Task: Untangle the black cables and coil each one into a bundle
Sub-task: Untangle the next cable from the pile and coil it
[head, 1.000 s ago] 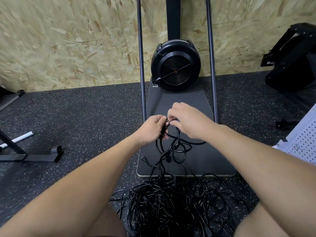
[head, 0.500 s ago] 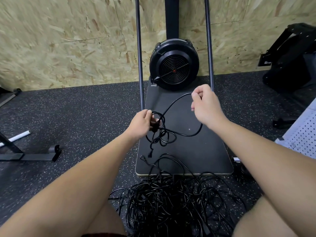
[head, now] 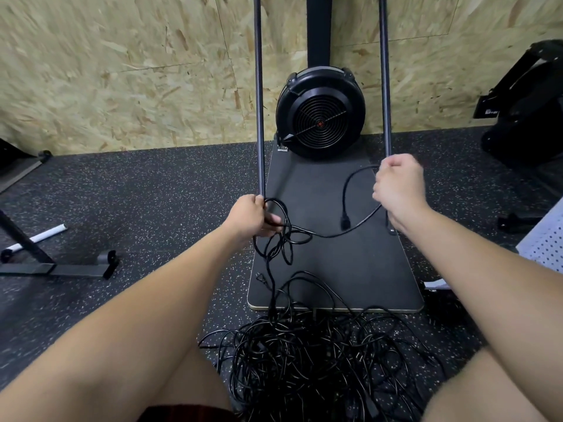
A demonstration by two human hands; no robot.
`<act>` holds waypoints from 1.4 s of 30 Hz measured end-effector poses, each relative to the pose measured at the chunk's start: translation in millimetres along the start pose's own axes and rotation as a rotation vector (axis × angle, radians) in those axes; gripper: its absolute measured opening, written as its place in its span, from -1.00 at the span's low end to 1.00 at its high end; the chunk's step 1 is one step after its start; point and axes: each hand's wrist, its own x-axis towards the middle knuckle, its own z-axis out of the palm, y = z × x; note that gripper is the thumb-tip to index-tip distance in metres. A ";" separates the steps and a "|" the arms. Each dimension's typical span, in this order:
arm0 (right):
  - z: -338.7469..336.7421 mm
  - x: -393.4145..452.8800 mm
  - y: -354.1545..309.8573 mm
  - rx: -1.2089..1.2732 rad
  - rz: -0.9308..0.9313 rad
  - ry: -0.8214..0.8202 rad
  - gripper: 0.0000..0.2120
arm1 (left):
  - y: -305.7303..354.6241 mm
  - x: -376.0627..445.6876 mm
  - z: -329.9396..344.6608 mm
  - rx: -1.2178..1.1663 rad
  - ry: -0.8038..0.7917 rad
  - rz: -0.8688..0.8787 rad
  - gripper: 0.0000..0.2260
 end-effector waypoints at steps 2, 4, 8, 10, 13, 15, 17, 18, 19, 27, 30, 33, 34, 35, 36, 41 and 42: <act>0.9 -15.3 0.3 -0.093 0.017 -0.195 -0.78 | 3.1 -0.5 1.7 -0.020 -0.037 0.026 -0.75; 1.5 -21.9 5.2 -0.299 -0.078 -0.382 -0.74 | 4.8 -2.1 6.1 -0.002 -0.079 0.054 -0.73; 0.9 -26.8 3.2 -0.830 -0.248 -0.549 -0.56 | 10.7 -8.9 17.1 -0.019 -0.142 0.070 -0.72; 6.7 -31.6 -0.4 -1.054 -0.341 -0.483 -0.21 | 15.5 -10.9 21.4 -0.060 -0.139 0.076 -0.72; 13.4 -41.2 -9.5 -1.090 -0.577 -0.509 -0.27 | 22.9 -13.9 26.4 -0.169 -0.111 0.081 -0.70; 16.2 -51.6 -13.1 -0.984 -0.581 -0.641 -0.29 | 26.4 -14.4 29.1 -0.246 -0.097 0.081 -0.70; 17.2 -60.2 -15.6 -0.817 -0.420 -0.772 -0.23 | 27.7 -14.0 29.7 -0.283 -0.088 0.086 -0.70; 17.2 -60.8 -14.3 -0.789 -0.381 -0.817 -0.21 | 26.9 -13.1 29.7 -0.291 -0.086 0.089 -0.69; 16.2 -60.2 -12.9 -0.797 -0.378 -0.838 -0.21 | 25.9 -12.2 29.3 -0.301 -0.086 0.086 -0.68; 12.4 -52.4 -17.0 -0.706 -0.367 -0.679 -0.71 | 20.5 -7.7 27.4 -0.096 -0.066 0.151 -0.81; 14.4 -45.7 -12.3 -0.598 -0.253 -0.575 -0.55 | 13.5 -2.2 23.6 0.435 0.021 0.486 -0.81; 14.9 -42.4 -10.9 -0.457 -0.122 -0.516 -0.61 | 13.9 -10.0 29.0 0.471 -0.071 0.572 -0.83; 14.8 -42.0 -11.3 -0.409 -0.076 -0.498 -0.63 | 13.6 -13.7 32.6 0.441 -0.134 0.540 -0.74; 14.3 -41.9 -12.0 -0.364 -0.038 -0.485 -0.64 | 12.0 -16.4 35.3 0.443 -0.182 0.498 -0.64; 14.0 -41.7 -12.7 -0.323 -0.005 -0.476 -0.64 | 9.1 -17.6 37.8 0.484 -0.209 0.467 -0.54; 13.2 -40.7 -14.2 -0.132 0.136 -0.465 -0.59 | -4.2 -13.2 44.9 0.488 -0.363 0.356 -0.56; 13.2 -39.5 -14.3 -0.092 0.163 -0.467 -0.58 | -4.1 -12.9 45.5 0.455 -0.396 0.345 -0.63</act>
